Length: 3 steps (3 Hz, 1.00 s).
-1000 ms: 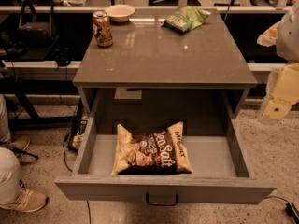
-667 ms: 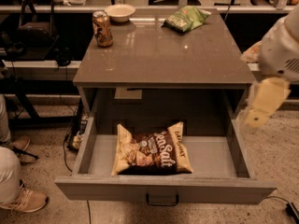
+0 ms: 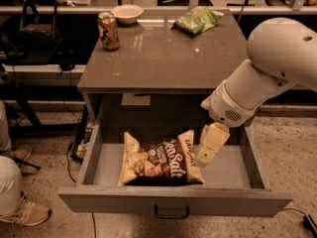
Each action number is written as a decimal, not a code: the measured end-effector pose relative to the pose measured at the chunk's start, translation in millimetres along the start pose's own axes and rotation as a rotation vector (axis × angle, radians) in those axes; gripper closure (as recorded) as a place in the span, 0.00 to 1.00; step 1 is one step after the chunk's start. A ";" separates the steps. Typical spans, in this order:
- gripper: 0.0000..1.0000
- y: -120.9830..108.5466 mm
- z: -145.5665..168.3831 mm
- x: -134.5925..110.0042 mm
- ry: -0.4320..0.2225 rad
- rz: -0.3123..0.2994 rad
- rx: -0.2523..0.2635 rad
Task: Pick brown chip bag from top drawer and place on counter
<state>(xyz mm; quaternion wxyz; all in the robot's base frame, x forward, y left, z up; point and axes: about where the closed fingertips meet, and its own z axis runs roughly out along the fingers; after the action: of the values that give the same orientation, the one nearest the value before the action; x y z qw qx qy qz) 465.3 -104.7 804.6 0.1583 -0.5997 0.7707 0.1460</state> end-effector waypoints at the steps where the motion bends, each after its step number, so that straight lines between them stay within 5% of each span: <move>1: 0.00 0.0 0.0 0.0 0.000 0.000 0.000; 3: 0.00 -7.8 71.4 -25.5 -0.033 -0.079 0.006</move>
Offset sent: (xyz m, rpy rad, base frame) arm 0.0078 0.0480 -0.0526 0.1033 -0.0333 0.0712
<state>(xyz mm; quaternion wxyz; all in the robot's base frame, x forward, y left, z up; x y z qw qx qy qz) 483.6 -54.5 750.2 0.1785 -0.6265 0.7443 0.1472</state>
